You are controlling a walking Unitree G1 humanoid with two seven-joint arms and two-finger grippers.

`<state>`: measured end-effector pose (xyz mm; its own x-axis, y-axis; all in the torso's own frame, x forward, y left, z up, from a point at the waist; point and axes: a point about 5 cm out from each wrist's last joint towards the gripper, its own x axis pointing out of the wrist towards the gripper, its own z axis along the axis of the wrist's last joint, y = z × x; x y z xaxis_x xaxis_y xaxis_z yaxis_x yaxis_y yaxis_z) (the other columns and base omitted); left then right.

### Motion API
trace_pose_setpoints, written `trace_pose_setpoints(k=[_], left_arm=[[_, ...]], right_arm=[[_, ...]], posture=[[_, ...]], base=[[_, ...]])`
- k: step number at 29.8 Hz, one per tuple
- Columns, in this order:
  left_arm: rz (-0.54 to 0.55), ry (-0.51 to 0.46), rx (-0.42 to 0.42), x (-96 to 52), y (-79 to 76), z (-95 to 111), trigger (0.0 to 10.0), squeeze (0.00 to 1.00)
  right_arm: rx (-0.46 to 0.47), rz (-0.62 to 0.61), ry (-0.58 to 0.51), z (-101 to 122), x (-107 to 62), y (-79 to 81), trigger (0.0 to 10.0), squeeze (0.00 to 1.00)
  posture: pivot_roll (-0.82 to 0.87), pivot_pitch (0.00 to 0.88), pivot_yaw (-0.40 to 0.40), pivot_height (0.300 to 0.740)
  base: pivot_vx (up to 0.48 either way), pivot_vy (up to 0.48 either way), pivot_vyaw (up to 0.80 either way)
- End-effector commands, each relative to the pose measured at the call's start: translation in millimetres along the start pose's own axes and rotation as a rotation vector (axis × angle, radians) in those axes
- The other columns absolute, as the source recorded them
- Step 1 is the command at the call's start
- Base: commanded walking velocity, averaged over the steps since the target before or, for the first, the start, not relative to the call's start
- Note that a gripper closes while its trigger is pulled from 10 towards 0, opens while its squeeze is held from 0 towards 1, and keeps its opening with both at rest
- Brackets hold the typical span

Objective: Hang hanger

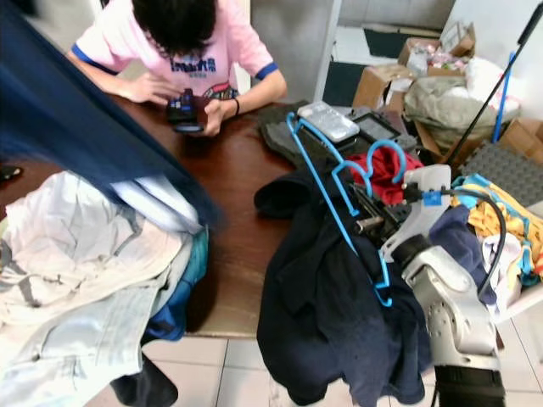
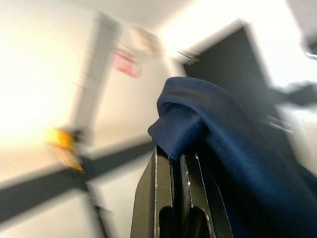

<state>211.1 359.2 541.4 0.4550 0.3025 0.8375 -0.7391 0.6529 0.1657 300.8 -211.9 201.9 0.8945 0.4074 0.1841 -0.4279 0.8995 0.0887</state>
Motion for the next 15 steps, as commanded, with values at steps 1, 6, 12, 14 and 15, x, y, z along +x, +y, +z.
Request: trace_pose_setpoints(k=[1, 6, 12, 14, 15], left_arm=[[0.110, -0.078, 0.086, -0.2, 17.7, 17.6, 1.8, 0.00], [-0.029, -0.054, 0.090, -5.1, -20.5, 5.9, 3.9, 0.00], [-0.683, 0.081, -0.090, -76.5, -168.6, -44.7, 10.0, 0.00], [-0.683, 0.081, -0.090, -76.5, -168.6, -44.7, 10.0, 0.00], [-0.683, 0.081, -0.090, -76.5, -168.6, -44.7, 10.0, 0.00]], right_arm=[[-0.001, 0.002, 0.014, -2.4, -2.1, -0.3, 10.0, 0.00], [-0.003, -0.003, 0.016, -2.7, -2.7, -1.0, 10.0, 0.00], [-0.016, -0.022, 0.028, -3.1, -7.2, -3.9, 10.0, 0.00], [-0.016, -0.022, 0.028, -3.1, -7.2, -3.9, 10.0, 0.00], [-0.016, -0.022, 0.028, -3.1, -7.2, -3.9, 10.0, 0.00]], posture=[[0.13, 0.108, -0.059, 0.740], [0.12, 0.110, -0.058, 0.740], [0.11, 0.115, -0.051, 0.740], [0.11, 0.115, -0.051, 0.740], [0.11, 0.115, -0.051, 0.740]], base=[[0.000, 0.000, 0.00], [0.000, 0.000, 0.00], [0.000, 0.000, 0.00], [0.000, 0.000, 0.00], [0.000, 0.000, 0.00]])
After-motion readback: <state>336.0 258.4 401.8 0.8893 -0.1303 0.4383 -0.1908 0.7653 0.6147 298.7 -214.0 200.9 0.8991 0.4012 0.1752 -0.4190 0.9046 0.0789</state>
